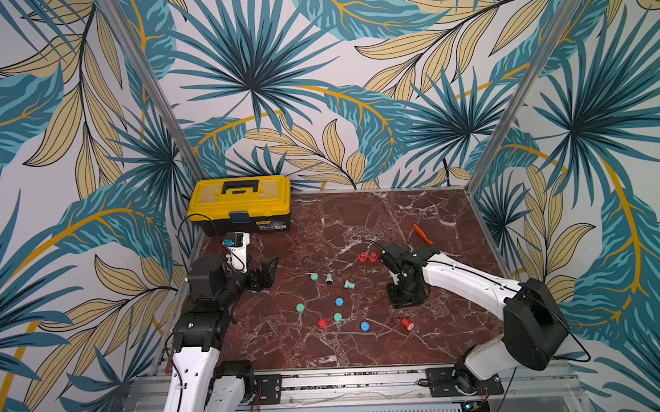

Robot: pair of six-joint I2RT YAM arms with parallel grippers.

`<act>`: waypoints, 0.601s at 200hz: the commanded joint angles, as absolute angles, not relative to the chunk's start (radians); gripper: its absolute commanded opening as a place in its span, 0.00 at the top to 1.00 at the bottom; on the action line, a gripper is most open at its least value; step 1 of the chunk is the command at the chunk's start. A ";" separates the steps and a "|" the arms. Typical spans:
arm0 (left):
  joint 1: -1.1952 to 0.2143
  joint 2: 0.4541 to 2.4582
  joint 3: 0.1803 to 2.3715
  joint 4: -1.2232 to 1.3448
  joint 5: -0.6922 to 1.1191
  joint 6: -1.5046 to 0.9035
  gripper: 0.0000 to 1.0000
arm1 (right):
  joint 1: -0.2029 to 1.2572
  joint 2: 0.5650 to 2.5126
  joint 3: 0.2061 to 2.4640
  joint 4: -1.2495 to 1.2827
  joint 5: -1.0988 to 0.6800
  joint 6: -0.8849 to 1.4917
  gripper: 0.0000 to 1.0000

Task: Close the stamp cap
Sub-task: Pick up the stamp from the center of the board.

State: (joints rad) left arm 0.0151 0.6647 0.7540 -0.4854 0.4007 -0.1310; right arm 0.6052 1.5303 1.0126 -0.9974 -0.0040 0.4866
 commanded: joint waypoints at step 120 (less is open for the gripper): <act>0.028 0.646 0.743 -0.469 0.401 -0.139 0.13 | 0.624 1.637 0.885 -0.916 0.008 0.539 0.62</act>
State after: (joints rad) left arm 0.0151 0.6571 0.7540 -0.4858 0.4007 -0.1314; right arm 0.6163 1.6077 0.9123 -0.9237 0.0025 0.5236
